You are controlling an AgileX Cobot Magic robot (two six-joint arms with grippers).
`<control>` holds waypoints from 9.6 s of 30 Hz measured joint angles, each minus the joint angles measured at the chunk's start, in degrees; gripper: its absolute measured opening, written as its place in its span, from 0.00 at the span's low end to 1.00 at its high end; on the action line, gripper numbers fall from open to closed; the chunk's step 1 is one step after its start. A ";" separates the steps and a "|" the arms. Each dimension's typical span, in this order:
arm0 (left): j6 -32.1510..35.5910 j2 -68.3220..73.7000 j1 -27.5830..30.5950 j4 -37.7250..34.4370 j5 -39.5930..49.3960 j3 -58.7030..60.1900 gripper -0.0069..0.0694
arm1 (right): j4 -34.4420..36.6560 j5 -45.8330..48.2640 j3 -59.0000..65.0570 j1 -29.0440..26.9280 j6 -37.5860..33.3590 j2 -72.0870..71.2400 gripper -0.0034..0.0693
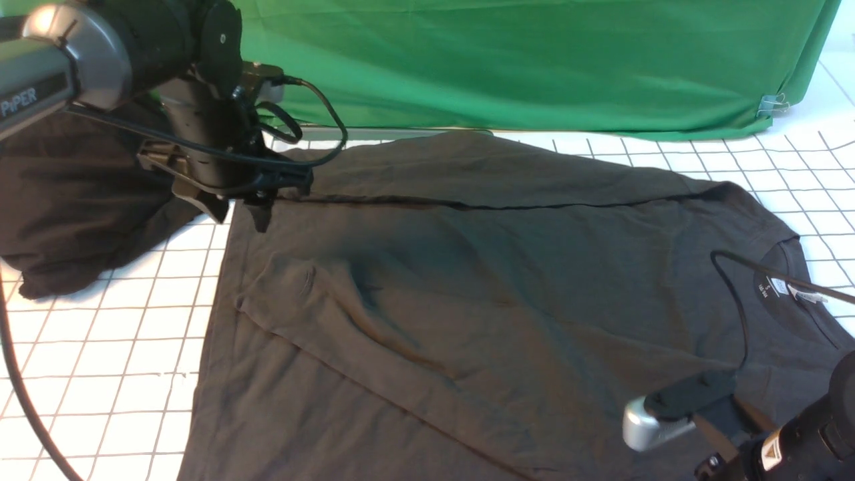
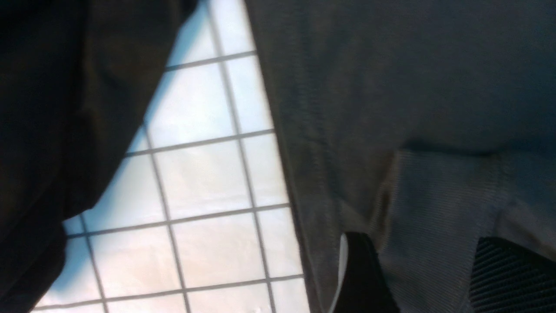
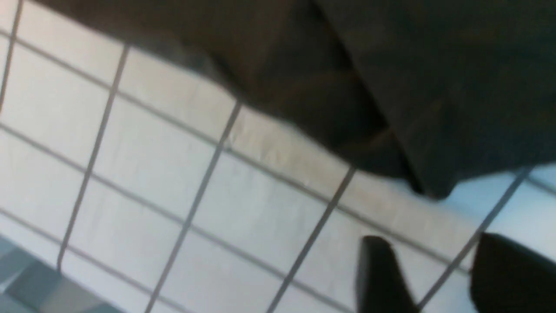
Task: Fold a long-sleeved shirt over a white checkered tablecloth.
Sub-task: 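Grab the top left corner of the dark shirt with the left gripper, then fold the left side of the dark shirt inward over its body with the left gripper, then grasp the near edge of the shirt at its hem and shoulder corners, then fold the black garment in half by bringing its near edge over to the far edge, then pull the folded dark garment lengthwise by its ends to straighten it flat on the table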
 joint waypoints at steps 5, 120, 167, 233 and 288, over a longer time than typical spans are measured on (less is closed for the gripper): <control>-1.09 0.04 3.33 -3.49 -5.43 0.00 0.40 | -0.14 6.33 -0.81 0.00 0.11 -1.98 0.65; 2.01 -14.73 0.59 -15.41 9.10 18.52 0.41 | -17.54 -1.39 -12.68 0.00 11.62 -17.34 0.06; -7.78 -33.55 -8.74 -9.62 -2.98 58.16 0.12 | -5.85 14.55 -12.68 0.81 -7.78 -14.34 0.13; -2.83 4.03 11.42 -6.52 -4.24 -6.37 0.11 | -24.21 10.23 -75.81 -5.84 -3.55 45.25 0.09; 7.03 -4.95 -0.11 -12.35 -14.09 24.26 0.08 | -11.76 6.25 -53.31 -31.42 -10.51 36.86 0.50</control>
